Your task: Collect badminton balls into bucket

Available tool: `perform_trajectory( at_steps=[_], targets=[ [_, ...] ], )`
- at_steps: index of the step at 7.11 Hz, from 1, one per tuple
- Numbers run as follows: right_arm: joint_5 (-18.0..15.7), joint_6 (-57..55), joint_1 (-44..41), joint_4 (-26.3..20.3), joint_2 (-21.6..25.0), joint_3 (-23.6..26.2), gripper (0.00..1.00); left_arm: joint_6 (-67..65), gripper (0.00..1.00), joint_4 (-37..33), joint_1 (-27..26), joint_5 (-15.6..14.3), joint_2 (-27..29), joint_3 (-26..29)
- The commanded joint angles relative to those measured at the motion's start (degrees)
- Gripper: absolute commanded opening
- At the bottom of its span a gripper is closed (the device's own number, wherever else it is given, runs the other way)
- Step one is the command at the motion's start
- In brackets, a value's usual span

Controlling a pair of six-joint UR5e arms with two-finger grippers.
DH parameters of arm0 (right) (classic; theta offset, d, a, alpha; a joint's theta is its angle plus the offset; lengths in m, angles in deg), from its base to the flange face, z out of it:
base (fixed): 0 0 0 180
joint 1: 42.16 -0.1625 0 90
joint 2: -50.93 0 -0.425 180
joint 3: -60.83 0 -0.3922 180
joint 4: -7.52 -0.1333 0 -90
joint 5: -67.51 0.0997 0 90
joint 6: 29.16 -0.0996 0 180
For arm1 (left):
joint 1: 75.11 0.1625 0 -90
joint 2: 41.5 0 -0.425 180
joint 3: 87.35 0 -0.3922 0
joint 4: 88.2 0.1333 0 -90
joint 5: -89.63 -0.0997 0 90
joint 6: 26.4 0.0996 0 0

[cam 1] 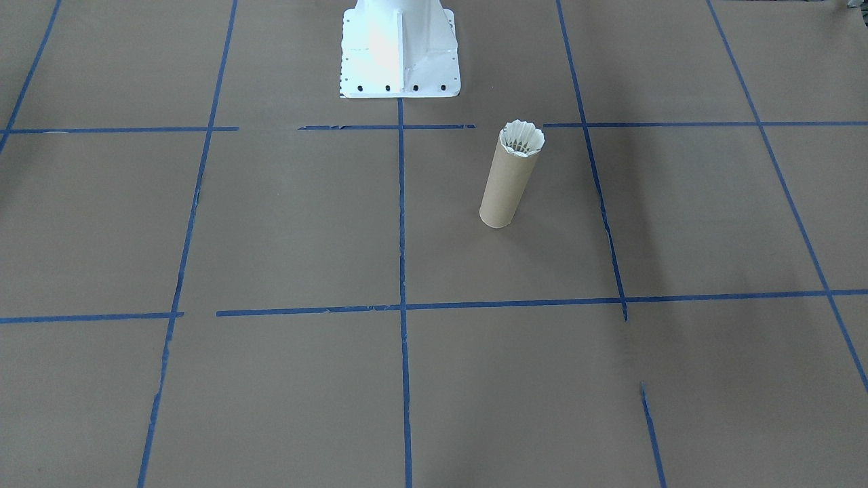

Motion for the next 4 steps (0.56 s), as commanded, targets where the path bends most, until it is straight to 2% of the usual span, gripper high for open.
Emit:
perform_trajectory(
  at_steps=[1, 4],
  targets=[
    [0.00, 0.00, 0.00, 0.00, -0.01, 0.00, 1.00, 0.00, 1.00, 0.05, 0.00, 0.00, 0.10, -0.08],
    [0.00, 0.00, 0.00, 0.00, -0.01, 0.00, 1.00, 0.00, 1.00, -0.04, 0.00, 0.00, 0.36, -0.08]
  ],
)
